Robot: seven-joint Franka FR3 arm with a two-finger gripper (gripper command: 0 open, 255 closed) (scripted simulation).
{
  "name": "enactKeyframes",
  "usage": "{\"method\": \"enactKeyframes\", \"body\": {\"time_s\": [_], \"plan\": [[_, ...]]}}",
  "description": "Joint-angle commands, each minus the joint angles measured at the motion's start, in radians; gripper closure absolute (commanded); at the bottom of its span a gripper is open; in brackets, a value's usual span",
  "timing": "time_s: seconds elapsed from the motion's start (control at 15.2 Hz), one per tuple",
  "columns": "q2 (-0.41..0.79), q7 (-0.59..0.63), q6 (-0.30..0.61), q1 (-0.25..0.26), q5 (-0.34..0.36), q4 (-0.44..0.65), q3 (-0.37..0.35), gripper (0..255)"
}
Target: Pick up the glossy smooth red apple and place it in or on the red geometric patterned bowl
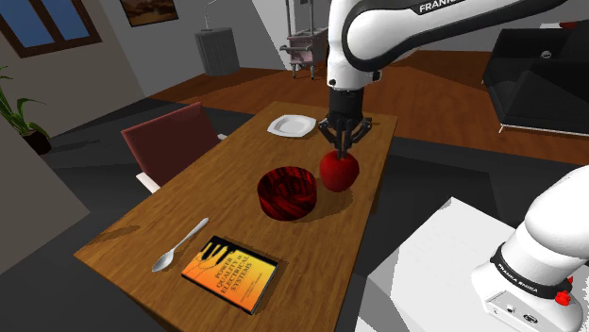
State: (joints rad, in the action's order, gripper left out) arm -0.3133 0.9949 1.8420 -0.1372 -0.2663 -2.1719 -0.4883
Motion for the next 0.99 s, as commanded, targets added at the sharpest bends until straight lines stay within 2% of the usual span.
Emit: {"method": "enactKeyframes", "body": {"time_s": [0.0, 0.66, 0.92], "plan": [[-0.002, 0.004, -0.029, -0.001, 0.002, 0.027, 0.003, 255], [-0.006, 0.018, -0.157, -0.007, 0.012, 0.152, 0.018, 255], [0.159, 0.108, -0.197, -0.01, 0.075, 0.355, -0.041, 255]]}}
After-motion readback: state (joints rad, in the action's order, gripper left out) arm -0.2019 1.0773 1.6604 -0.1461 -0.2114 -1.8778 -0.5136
